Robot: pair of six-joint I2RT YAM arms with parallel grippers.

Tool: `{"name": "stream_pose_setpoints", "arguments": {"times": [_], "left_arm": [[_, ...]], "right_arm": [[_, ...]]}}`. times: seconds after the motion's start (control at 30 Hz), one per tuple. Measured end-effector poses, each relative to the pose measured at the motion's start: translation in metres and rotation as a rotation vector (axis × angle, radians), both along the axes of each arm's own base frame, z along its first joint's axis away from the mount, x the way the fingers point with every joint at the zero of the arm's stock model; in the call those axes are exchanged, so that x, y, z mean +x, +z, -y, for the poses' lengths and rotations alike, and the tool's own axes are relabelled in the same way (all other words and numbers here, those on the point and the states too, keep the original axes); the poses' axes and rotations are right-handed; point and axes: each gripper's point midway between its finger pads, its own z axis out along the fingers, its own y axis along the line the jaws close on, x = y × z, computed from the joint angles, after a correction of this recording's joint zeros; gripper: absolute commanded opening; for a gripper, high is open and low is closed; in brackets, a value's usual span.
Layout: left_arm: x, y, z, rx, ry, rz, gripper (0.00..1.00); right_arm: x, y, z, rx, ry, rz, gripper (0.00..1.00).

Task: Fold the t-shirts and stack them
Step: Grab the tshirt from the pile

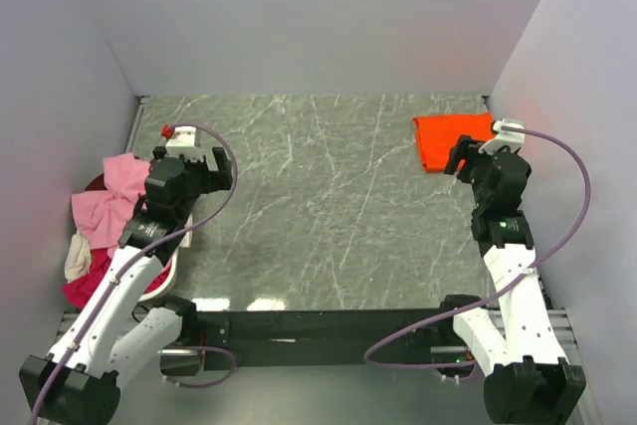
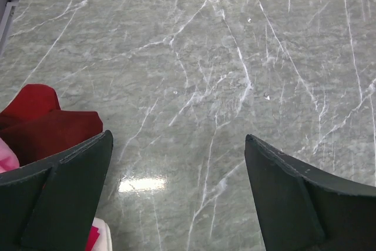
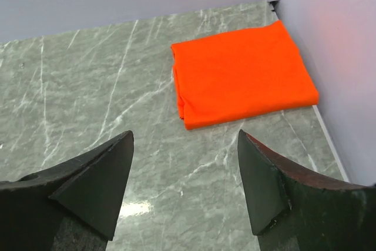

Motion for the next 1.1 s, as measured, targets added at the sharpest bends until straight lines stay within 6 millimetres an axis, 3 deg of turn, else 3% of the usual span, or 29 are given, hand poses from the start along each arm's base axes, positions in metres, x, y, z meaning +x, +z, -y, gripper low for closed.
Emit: {"name": "stream_pose_setpoints", "arguments": {"times": [0.1,0.23,0.37,0.43,0.57,0.67,0.7,0.77,0.83,0.87,1.0,1.1], "left_arm": [[0.0,0.0,-0.002,-0.009,0.01,0.0,0.99],[0.003,0.003,-0.007,-0.048,0.034,0.01,1.0],[0.006,0.004,-0.017,-0.119,0.065,0.004,1.0],[0.01,0.001,-0.027,-0.173,0.099,-0.011,0.99],[0.018,-0.006,-0.058,-0.305,0.203,-0.053,0.97],[0.021,-0.011,-0.091,-0.407,0.313,-0.074,0.91],[0.021,-0.013,-0.101,-0.432,0.355,-0.079,0.83],[0.024,-0.019,-0.118,-0.475,0.44,-0.104,0.81],[0.028,-0.024,-0.131,-0.502,0.529,-0.139,0.66],[0.03,-0.026,-0.136,-0.513,0.57,-0.157,0.64],[0.033,-0.032,-0.153,-0.532,0.702,-0.201,0.66],[0.022,-0.036,-0.16,-0.534,0.781,-0.22,0.72]], "right_arm": [[0.0,-0.001,-0.005,0.003,0.029,-0.002,0.82],[0.0,-0.004,-0.028,-0.028,0.184,-0.018,0.87],[-0.007,-0.02,-0.071,-0.114,0.464,-0.092,0.88],[-0.01,-0.027,-0.098,-0.144,0.606,-0.131,0.88],[-0.021,-0.04,-0.133,-0.164,0.79,-0.168,0.88],[-0.027,-0.046,-0.137,-0.175,0.828,-0.191,0.88],[-0.027,-0.047,-0.137,-0.178,0.832,-0.195,0.88],[-0.029,-0.05,-0.137,-0.184,0.838,-0.204,0.88],[-0.031,-0.052,-0.137,-0.183,0.841,-0.215,0.88],[-0.032,-0.053,-0.137,-0.182,0.842,-0.219,0.88],[-0.034,-0.056,-0.137,-0.177,0.843,-0.235,0.88],[-0.035,-0.057,-0.137,-0.176,0.843,-0.242,0.88]]}}
